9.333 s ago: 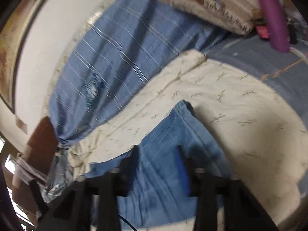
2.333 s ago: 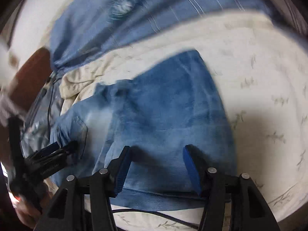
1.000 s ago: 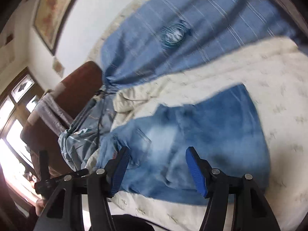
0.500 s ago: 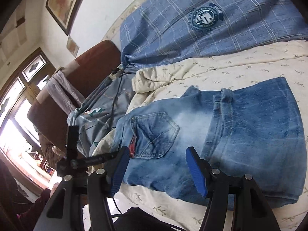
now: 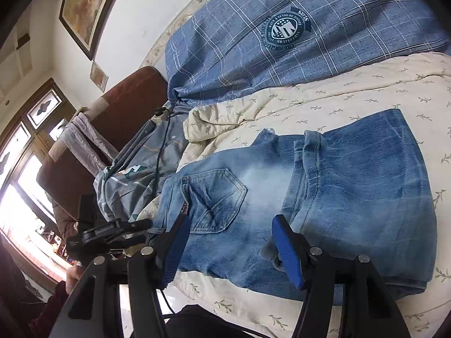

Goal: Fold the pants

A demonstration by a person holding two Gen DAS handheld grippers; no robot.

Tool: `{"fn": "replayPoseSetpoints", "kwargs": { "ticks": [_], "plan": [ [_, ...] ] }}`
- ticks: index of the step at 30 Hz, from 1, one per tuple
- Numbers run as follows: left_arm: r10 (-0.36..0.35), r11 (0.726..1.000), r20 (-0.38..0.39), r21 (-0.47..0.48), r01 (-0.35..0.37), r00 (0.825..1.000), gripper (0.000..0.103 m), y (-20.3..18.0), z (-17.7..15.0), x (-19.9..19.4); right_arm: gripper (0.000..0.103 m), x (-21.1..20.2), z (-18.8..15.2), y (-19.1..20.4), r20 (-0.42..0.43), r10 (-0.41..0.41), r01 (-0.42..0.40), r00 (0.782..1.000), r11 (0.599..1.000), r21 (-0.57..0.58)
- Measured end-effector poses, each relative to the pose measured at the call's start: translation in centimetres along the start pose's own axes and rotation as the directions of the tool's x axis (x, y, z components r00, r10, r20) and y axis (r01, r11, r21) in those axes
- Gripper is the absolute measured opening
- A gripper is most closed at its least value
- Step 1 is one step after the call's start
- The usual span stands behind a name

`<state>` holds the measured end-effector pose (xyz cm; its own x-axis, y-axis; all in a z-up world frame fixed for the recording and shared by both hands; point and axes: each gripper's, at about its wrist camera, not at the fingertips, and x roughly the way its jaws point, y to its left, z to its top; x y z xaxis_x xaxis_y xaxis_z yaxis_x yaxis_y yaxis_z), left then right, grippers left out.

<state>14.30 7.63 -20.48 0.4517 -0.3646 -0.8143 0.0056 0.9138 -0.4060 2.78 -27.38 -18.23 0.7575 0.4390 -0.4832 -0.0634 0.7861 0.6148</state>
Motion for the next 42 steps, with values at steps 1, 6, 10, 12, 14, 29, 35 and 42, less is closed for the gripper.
{"fn": "replayPoseSetpoints", "kwargs": {
  "ticks": [1, 6, 10, 12, 14, 29, 35, 42],
  "plan": [
    [-0.008, 1.0, -0.006, -0.005, 0.008, 1.0, 0.092, -0.1, -0.1, -0.1, 0.064, 0.0, 0.0, 0.0, -0.002, -0.002, 0.002, 1.0, 1.0, -0.002],
    [-0.037, 0.999, -0.042, -0.025, 0.036, 0.998, 0.092, -1.4, 0.0, 1.2, 0.064, 0.2, -0.1, 0.3, -0.012, 0.004, -0.004, 1.0, 1.0, -0.002],
    [-0.033, 0.999, -0.083, -0.036, 0.03, 0.996, 0.092, -1.9, 0.0, 3.4, 0.064, 0.2, -0.2, 0.4, -0.019, -0.003, 0.002, 1.0, 1.0, -0.014],
    [-0.036, 0.999, -0.077, -0.026, 0.034, 0.996, 0.092, -2.3, 0.0, 4.3, 0.064, 0.2, -0.2, 0.2, -0.017, -0.005, 0.005, 1.0, 1.0, -0.012],
    [-0.006, 1.0, -0.078, -0.013, 0.005, 0.997, 0.092, -2.6, -0.1, 5.1, 0.064, 0.1, -0.1, 0.0, -0.013, -0.009, 0.009, 1.0, 1.0, -0.003],
    [-0.013, 1.0, -0.032, 0.005, 0.013, 0.999, 0.079, -3.3, 0.0, 5.7, 0.064, 0.1, -0.2, 0.0, -0.016, -0.046, 0.046, 0.999, 0.999, -0.008],
    [0.049, 0.999, -0.017, 0.016, -0.049, 0.999, 0.084, -4.9, 0.1, 6.0, 0.064, 0.5, -0.1, -0.6, -0.041, -0.074, 0.075, 0.996, 0.997, 0.028],
    [0.102, 0.988, 0.019, 0.117, -0.104, 0.995, 0.049, -6.1, 0.4, 5.2, 0.064, 1.0, 0.0, -0.3, -0.02, -0.104, 0.104, 0.994, 0.994, 0.025]
  ]
}}
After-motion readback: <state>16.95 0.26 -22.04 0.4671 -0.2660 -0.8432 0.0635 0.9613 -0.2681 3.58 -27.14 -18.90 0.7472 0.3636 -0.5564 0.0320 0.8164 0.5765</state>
